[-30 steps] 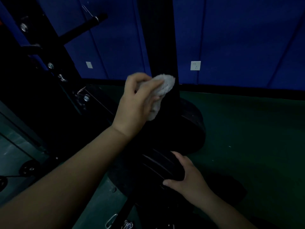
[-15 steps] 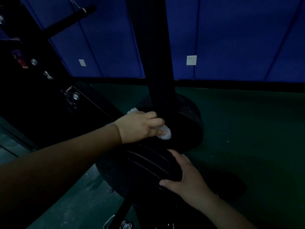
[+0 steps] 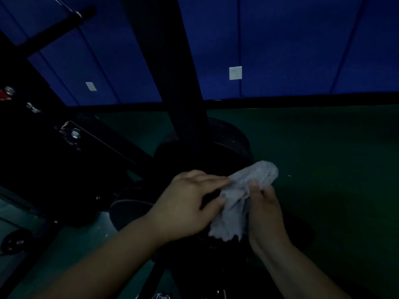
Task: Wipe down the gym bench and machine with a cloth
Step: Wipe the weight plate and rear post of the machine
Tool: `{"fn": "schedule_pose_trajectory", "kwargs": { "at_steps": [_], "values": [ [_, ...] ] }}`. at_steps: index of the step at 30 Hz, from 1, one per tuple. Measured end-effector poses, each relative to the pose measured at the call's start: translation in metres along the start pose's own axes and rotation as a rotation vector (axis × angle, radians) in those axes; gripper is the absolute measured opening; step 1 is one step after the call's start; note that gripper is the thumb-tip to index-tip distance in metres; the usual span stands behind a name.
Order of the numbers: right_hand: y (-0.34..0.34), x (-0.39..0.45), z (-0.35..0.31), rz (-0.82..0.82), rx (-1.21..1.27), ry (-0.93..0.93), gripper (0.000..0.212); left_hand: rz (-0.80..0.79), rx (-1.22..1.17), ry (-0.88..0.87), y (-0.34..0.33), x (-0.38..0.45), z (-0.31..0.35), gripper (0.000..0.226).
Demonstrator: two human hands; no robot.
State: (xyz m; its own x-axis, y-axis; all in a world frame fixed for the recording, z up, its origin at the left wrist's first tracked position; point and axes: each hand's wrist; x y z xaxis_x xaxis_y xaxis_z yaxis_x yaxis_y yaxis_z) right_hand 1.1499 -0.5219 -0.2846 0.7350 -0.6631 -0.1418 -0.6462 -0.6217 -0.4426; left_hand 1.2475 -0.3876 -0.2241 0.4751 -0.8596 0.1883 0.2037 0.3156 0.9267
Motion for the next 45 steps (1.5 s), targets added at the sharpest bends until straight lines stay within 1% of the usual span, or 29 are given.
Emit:
{"fn": "schedule_pose_trajectory", "kwargs": {
  "at_steps": [1, 2, 4, 6, 8, 10, 11, 13, 16, 17, 18, 20, 22, 23, 25, 27, 28, 29, 30, 31, 32, 33, 35, 37, 38, 39, 40, 42, 45],
  "values": [
    [0.006, 0.009, -0.001, 0.037, -0.028, 0.041, 0.032, 0.037, 0.064, 0.055, 0.003, -0.004, -0.011, 0.043],
    [0.011, 0.018, -0.001, 0.035, -0.085, 0.095, 0.032, 0.061, 0.123, 0.111, 0.005, -0.008, -0.020, 0.042],
    [0.006, 0.041, 0.003, -0.029, -0.245, 0.185, 0.034, 0.080, 0.199, 0.176, 0.005, -0.015, -0.034, 0.042],
    [-0.014, 0.059, 0.010, -0.120, -0.396, 0.259, 0.041, 0.099, 0.235, 0.187, 0.002, -0.016, -0.038, 0.040],
    [-0.033, 0.071, 0.025, -0.191, -0.470, 0.360, 0.044, 0.102, 0.248, 0.195, 0.000, -0.015, -0.036, 0.038],
    [-0.037, 0.073, 0.042, -0.156, -0.503, 0.404, 0.040, 0.112, 0.257, 0.197, -0.001, -0.015, -0.034, 0.036],
    [-0.030, 0.075, 0.056, -0.132, -0.538, 0.395, 0.038, 0.119, 0.262, 0.198, -0.002, -0.016, -0.033, 0.035],
    [-0.003, 0.085, 0.087, -0.151, -0.662, 0.284, 0.035, 0.125, 0.281, 0.212, -0.003, -0.016, -0.031, 0.036],
    [0.042, 0.095, 0.120, -0.335, -0.792, -0.055, 0.031, 0.111, 0.303, 0.218, -0.006, -0.014, -0.026, 0.037],
    [0.052, 0.092, 0.123, -0.377, -0.812, -0.146, 0.028, 0.101, 0.307, 0.216, -0.006, -0.014, -0.024, 0.037],
    [0.060, 0.089, 0.122, -0.384, -0.804, -0.174, 0.026, 0.086, 0.313, 0.215, -0.006, -0.014, -0.022, 0.036],
    [0.060, 0.085, 0.108, -0.320, -0.697, -0.105, 0.024, 0.064, 0.332, 0.215, -0.007, -0.013, -0.019, 0.035],
    [0.046, 0.082, 0.083, -0.220, -0.512, -0.006, 0.021, 0.058, 0.344, 0.216, -0.009, -0.012, -0.016, 0.035],
    [0.036, 0.082, 0.069, -0.224, -0.441, 0.063, 0.020, 0.063, 0.347, 0.217, -0.011, -0.012, -0.014, 0.036],
    [0.011, 0.079, 0.038, -0.326, -0.316, 0.194, 0.019, 0.090, 0.351, 0.216, -0.013, -0.013, -0.013, 0.036],
    [-0.006, 0.080, 0.025, -0.417, -0.332, 0.297, 0.027, 0.135, 0.345, 0.213, -0.014, -0.014, -0.014, 0.034],
    [-0.008, 0.081, 0.028, -0.417, -0.363, 0.321, 0.027, 0.161, 0.343, 0.210, -0.014, -0.014, -0.014, 0.033],
    [-0.006, 0.084, 0.036, -0.392, -0.391, 0.285, 0.022, 0.185, 0.345, 0.209, -0.014, -0.014, -0.015, 0.033],
    [0.003, 0.087, 0.048, -0.368, -0.432, 0.204, 0.018, 0.205, 0.350, 0.211, -0.013, -0.015, -0.015, 0.032],
    [0.016, 0.088, 0.061, -0.353, -0.498, 0.126, 0.020, 0.222, 0.351, 0.215, -0.012, -0.015, -0.016, 0.031],
    [0.030, 0.089, 0.074, -0.353, -0.588, 0.083, 0.023, 0.235, 0.348, 0.220, -0.011, -0.015, -0.017, 0.031],
    [0.043, 0.089, 0.082, -0.340, -0.685, 0.098, 0.020, 0.244, 0.341, 0.224, -0.010, -0.016, -0.018, 0.031],
    [0.056, 0.085, 0.081, -0.250, -0.771, 0.274, 0.014, 0.261, 0.323, 0.234, -0.008, -0.017, -0.021, 0.030],
    [0.053, 0.081, 0.064, -0.145, -0.779, 0.645, 0.021, 0.276, 0.312, 0.244, -0.006, -0.019, -0.025, 0.031],
    [0.046, 0.077, 0.053, -0.163, -0.794, 0.832, 0.026, 0.284, 0.308, 0.252, -0.005, -0.020, -0.027, 0.032],
    [0.038, 0.075, 0.042, -0.231, -0.803, 0.982, 0.031, 0.293, 0.301, 0.261, -0.005, -0.020, -0.029, 0.032],
    [0.028, 0.074, 0.033, -0.322, -0.825, 1.066, 0.035, 0.301, 0.293, 0.269, -0.004, -0.021, -0.031, 0.033],
    [0.009, 0.075, 0.022, -0.458, -0.909, 1.141, 0.042, 0.317, 0.271, 0.280, -0.003, -0.022, -0.035, 0.034],
    [-0.011, 0.077, 0.022, -0.477, -1.058, 1.240, 0.042, 0.332, 0.227, 0.298, -0.002, -0.023, -0.041, 0.037]
  ]
}}
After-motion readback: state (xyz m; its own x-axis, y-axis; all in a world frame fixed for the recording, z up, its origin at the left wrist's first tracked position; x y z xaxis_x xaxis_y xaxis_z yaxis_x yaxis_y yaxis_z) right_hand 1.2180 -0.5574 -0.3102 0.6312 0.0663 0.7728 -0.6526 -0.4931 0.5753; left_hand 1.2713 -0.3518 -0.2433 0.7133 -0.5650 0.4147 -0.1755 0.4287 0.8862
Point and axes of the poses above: each hand's wrist, its own x-axis towards the middle knuckle, its own y-axis out of the back of the hand, z = x × y, and after that the axes turned 5 degrees about y, right-handed
